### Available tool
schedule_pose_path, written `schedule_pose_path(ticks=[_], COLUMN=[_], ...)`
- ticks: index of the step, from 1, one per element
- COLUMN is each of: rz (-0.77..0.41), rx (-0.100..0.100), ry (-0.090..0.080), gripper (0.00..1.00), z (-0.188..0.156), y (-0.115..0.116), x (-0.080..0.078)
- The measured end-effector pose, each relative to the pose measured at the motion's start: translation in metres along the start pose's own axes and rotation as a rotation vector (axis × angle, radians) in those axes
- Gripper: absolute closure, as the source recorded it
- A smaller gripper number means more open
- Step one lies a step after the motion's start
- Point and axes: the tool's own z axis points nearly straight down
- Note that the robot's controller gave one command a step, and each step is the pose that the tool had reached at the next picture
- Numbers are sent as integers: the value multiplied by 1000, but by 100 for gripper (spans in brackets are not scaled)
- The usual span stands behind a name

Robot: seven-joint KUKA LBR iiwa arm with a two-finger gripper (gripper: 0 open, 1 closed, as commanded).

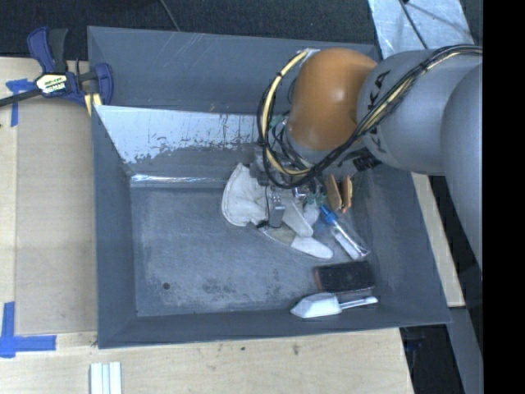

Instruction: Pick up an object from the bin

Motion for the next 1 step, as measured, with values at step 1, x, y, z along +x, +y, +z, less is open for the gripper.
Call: schedule_pose_path(ticks=[1], rz=[35], rx=[0], ry=[0], gripper=[100], z=[8], y=[-20], x=[7])
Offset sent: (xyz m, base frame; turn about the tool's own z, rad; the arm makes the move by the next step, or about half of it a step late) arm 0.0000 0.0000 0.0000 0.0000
